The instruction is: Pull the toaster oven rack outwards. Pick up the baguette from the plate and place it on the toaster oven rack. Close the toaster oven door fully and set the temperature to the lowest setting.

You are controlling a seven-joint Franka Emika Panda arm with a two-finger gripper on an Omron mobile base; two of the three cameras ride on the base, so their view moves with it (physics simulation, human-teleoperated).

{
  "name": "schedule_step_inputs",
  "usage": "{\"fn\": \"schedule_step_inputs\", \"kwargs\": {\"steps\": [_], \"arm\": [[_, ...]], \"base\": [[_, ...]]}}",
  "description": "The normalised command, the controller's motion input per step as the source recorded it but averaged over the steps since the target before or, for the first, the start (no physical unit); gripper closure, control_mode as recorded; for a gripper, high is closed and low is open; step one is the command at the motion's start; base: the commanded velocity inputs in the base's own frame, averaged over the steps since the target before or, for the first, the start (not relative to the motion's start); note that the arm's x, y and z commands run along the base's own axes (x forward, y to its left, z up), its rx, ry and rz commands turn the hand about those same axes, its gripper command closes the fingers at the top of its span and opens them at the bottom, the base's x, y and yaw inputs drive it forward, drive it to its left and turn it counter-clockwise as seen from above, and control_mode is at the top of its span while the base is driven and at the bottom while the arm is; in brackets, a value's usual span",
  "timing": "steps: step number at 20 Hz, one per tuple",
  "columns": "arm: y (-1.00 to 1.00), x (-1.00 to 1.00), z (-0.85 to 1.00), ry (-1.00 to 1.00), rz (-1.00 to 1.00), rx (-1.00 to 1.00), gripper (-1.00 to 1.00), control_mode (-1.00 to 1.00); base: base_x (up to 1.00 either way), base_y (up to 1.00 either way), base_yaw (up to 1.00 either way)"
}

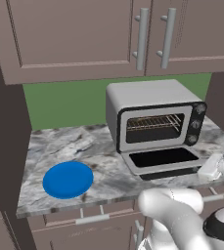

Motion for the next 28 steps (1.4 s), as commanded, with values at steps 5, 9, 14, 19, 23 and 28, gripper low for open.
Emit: {"fn": "schedule_step_inputs", "kwargs": {"steps": [5, 9, 14, 19, 23, 28], "arm": [[0.55, 0.46, 1.00, -0.04, 0.00, 0.01, -1.00, -1.00], [0.46, 0.75, 0.80, 0.15, -0.06, -0.09, -1.00, -1.00], [0.48, 1.00, 0.16, 0.23, -0.13, -0.16, -1.00, -1.00], [0.44, 1.00, -0.07, 0.01, -0.07, -0.09, -1.00, -1.00], [0.15, 0.91, -0.26, -0.08, 0.00, -0.02, -1.00, -1.00], [0.01, 0.62, -0.44, -0.19, -0.01, 0.00, -1.00, -1.00]], "base": [[0.00, 0.00, 0.00], [0.00, 0.00, 0.00], [0.00, 0.00, 0.00], [0.00, 0.00, 0.00], [0.00, 0.00, 0.00], [0.00, 0.00, 0.00]]}}
